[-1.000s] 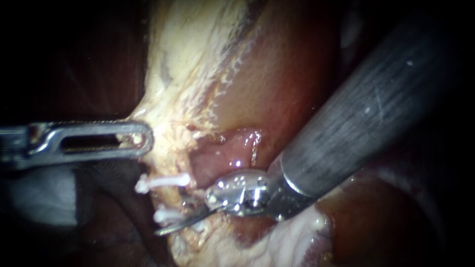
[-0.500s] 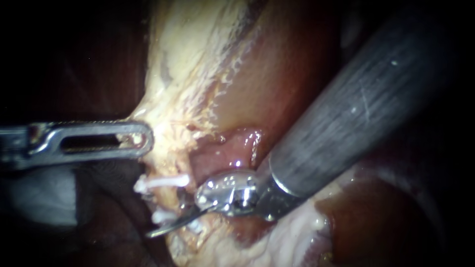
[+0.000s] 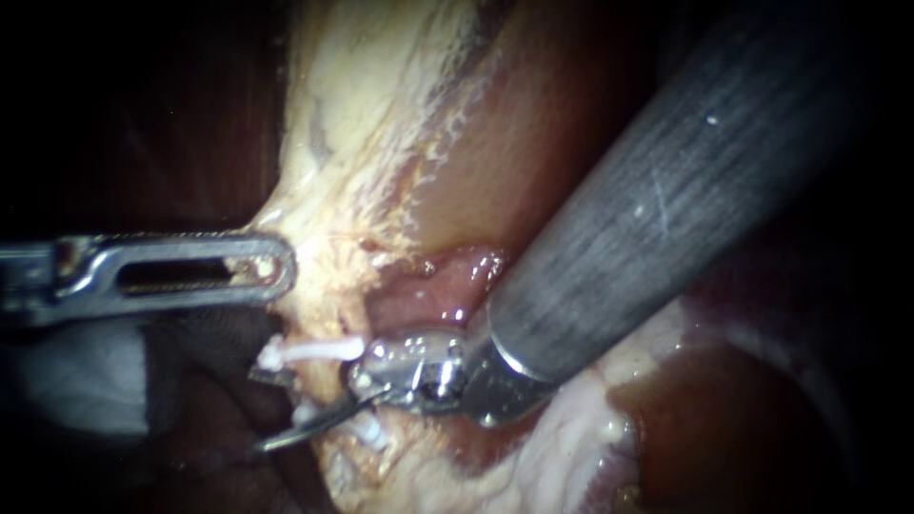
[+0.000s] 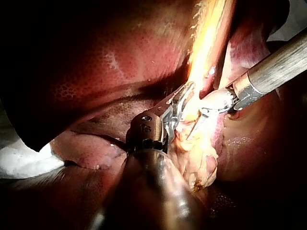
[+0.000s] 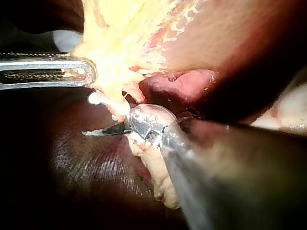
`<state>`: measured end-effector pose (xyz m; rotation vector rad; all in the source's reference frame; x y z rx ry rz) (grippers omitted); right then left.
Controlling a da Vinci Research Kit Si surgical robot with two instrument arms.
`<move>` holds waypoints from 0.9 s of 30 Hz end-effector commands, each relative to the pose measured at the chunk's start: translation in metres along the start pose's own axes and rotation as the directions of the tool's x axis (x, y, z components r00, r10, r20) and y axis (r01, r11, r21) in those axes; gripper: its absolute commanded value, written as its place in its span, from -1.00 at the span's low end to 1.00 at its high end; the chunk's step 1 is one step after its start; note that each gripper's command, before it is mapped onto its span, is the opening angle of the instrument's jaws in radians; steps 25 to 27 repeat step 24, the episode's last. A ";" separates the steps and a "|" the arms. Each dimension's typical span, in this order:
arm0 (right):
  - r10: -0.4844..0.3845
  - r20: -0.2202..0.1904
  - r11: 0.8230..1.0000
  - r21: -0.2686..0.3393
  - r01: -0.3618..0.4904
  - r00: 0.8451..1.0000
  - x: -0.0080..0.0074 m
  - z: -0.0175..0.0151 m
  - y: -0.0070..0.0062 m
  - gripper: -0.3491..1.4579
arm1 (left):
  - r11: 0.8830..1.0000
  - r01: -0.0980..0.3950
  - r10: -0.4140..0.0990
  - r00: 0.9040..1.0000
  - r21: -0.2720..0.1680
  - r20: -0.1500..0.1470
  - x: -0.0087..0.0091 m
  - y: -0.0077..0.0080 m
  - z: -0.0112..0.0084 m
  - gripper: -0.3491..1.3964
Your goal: Go to the cutting position left tube
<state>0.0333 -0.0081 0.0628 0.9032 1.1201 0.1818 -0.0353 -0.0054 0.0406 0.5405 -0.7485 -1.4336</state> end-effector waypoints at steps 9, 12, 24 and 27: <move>0.005 0.002 1.000 0.000 -0.005 1.000 -0.0002 0.0003 0.0003 0.80 | 1.000 0.000 0.000 1.000 0.000 0.000 0.0000 0.0000 0.0000 -0.87; 0.010 0.002 1.000 -0.001 -0.010 1.000 -0.0003 0.0004 0.0003 0.80 | 1.000 0.000 0.000 1.000 0.000 0.000 0.0000 0.0000 0.0000 -0.87; 0.009 0.002 1.000 0.000 -0.009 1.000 -0.0003 0.0004 0.0003 0.80 | 1.000 0.000 0.000 1.000 0.000 0.000 0.0001 0.0000 0.0001 -0.87; 0.009 0.002 1.000 0.000 -0.009 1.000 -0.0003 0.0004 0.0003 0.80 | 1.000 0.000 0.000 1.000 0.000 0.000 0.0001 0.0000 0.0001 -0.87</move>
